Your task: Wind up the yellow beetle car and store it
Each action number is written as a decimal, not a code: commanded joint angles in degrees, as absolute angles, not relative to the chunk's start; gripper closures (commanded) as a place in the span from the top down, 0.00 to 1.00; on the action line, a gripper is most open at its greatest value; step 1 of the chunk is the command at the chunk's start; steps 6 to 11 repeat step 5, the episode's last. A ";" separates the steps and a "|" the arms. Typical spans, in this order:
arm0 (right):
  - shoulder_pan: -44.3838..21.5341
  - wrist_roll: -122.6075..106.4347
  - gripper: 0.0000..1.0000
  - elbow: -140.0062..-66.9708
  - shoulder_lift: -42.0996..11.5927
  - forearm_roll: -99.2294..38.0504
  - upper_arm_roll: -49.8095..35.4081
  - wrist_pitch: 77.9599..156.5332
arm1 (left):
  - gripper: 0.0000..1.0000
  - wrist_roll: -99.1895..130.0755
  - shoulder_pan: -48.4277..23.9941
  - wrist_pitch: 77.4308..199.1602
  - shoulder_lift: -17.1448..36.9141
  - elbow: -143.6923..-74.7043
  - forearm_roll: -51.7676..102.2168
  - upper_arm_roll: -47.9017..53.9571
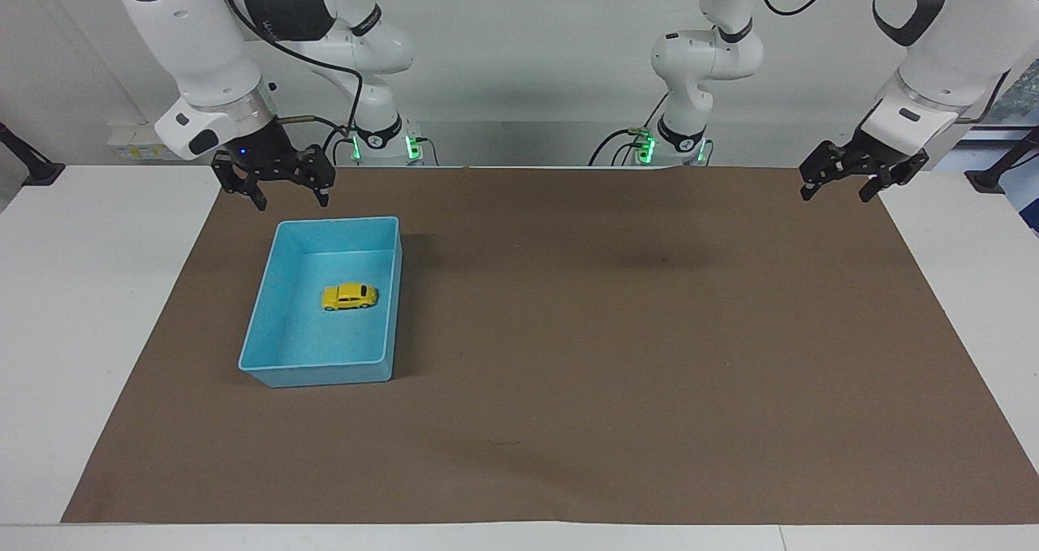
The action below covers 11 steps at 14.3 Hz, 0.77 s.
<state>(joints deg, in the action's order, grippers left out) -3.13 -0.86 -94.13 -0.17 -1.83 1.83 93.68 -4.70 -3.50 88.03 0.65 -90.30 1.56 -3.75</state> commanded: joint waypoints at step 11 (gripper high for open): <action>-2.28 -0.09 1.00 -93.08 -0.62 -2.20 1.23 93.25 | 1.00 -4.31 -3.08 87.54 -0.35 -91.05 0.88 -3.43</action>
